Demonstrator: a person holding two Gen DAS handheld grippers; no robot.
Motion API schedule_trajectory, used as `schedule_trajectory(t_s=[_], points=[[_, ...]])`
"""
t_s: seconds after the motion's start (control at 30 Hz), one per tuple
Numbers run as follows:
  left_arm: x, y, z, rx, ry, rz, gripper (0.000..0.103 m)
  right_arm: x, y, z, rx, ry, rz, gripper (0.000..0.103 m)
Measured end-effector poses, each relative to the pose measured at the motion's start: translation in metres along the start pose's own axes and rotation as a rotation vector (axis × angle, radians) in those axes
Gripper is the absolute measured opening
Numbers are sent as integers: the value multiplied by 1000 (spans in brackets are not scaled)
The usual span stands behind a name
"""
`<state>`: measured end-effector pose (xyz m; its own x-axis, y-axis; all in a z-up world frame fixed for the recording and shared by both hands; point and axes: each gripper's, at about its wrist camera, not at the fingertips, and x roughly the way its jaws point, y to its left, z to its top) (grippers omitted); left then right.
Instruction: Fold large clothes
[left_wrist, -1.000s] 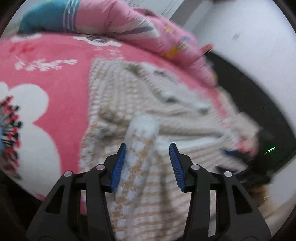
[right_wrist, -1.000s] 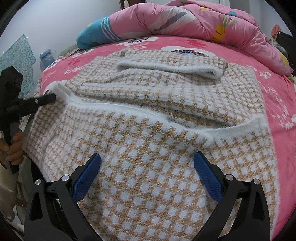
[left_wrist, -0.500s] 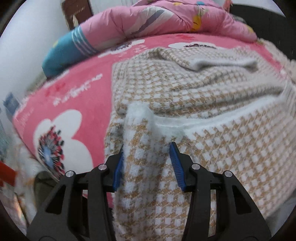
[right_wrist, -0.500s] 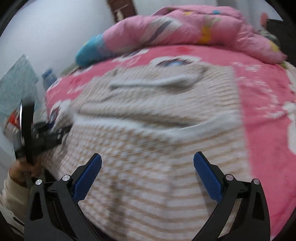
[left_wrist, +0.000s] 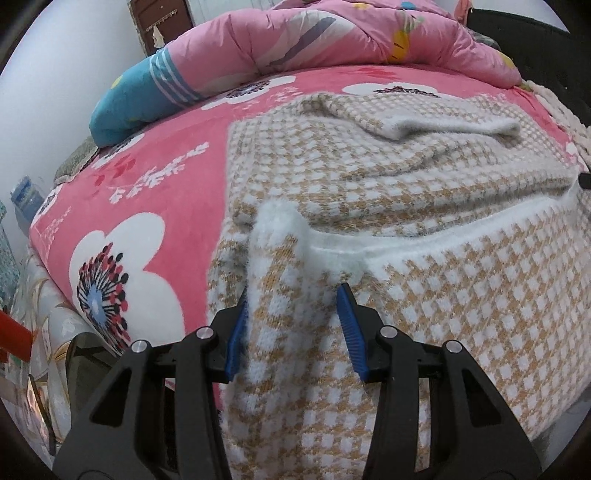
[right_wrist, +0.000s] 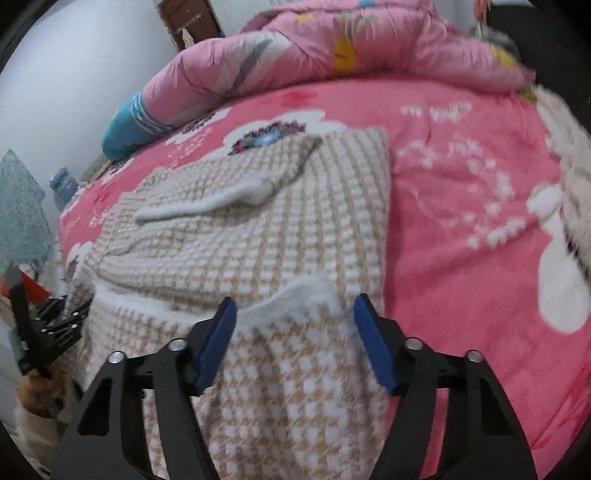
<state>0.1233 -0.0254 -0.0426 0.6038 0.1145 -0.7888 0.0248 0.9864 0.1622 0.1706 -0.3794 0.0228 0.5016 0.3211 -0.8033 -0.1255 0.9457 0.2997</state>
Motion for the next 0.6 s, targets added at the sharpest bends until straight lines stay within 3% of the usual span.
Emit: schedule_trajectory(t_s=[0.3,0.6], points=[[1,0,0,2,-2,-1,44,-32,-2,-28,17,45,148,52],[2,1,1,1,1,-1,44,0,-3,-17,-5,104,80,47]])
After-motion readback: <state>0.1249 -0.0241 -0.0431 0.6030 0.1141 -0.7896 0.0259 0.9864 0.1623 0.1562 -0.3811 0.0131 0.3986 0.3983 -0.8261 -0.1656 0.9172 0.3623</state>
